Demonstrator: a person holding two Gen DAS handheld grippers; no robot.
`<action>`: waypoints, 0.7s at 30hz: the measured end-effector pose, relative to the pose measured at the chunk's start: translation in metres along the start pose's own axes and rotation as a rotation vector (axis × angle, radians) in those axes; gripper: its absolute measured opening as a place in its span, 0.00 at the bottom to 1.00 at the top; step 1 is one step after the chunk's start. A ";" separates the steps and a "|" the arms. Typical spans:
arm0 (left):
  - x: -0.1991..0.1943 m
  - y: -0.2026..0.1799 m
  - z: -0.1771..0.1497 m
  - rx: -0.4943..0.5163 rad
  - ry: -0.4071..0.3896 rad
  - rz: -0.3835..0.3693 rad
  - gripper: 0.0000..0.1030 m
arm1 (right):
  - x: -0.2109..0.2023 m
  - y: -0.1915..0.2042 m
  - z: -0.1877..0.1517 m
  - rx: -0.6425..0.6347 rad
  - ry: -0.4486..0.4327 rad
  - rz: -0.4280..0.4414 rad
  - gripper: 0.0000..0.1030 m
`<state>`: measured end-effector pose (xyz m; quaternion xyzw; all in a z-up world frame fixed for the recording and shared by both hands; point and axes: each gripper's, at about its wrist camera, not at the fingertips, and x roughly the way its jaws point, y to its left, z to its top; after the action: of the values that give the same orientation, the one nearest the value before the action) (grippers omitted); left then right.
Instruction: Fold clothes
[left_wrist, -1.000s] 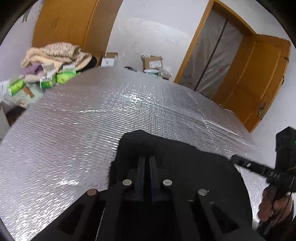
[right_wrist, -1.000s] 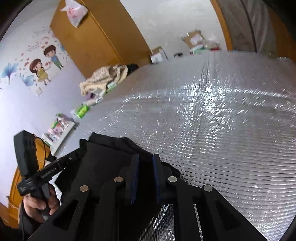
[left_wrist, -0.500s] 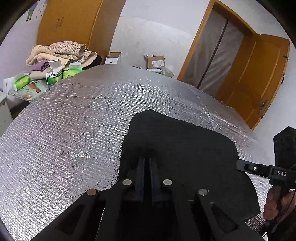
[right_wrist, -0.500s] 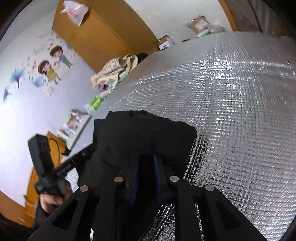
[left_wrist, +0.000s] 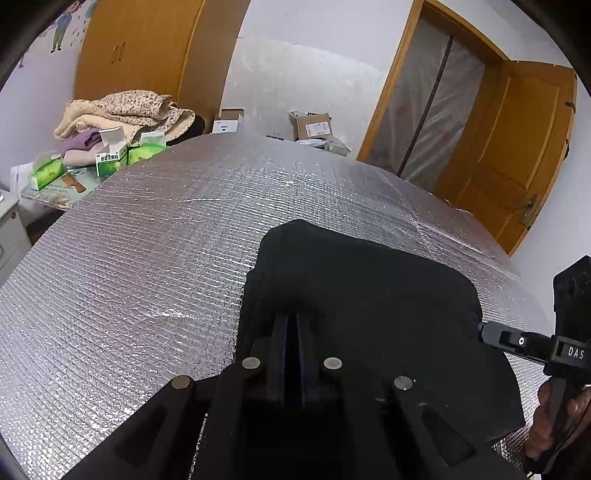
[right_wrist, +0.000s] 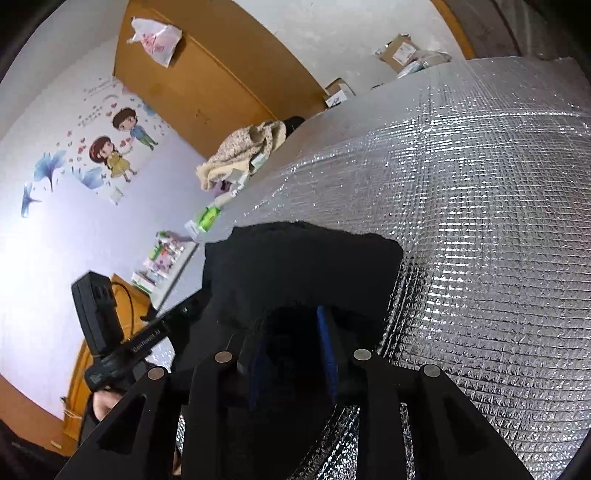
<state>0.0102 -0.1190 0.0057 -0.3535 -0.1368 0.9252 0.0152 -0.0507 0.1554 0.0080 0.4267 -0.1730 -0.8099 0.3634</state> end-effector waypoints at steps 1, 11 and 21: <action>0.000 0.000 0.000 -0.001 0.003 0.000 0.04 | 0.000 0.002 0.000 -0.009 0.004 -0.008 0.28; -0.012 0.015 0.006 -0.105 0.017 -0.118 0.06 | -0.022 0.024 -0.006 -0.134 -0.046 -0.063 0.20; -0.010 0.003 -0.004 -0.068 0.031 -0.134 0.09 | -0.012 0.044 -0.025 -0.241 -0.002 -0.064 0.17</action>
<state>0.0209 -0.1223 0.0083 -0.3581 -0.1915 0.9113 0.0673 -0.0066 0.1355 0.0265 0.3844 -0.0610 -0.8365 0.3857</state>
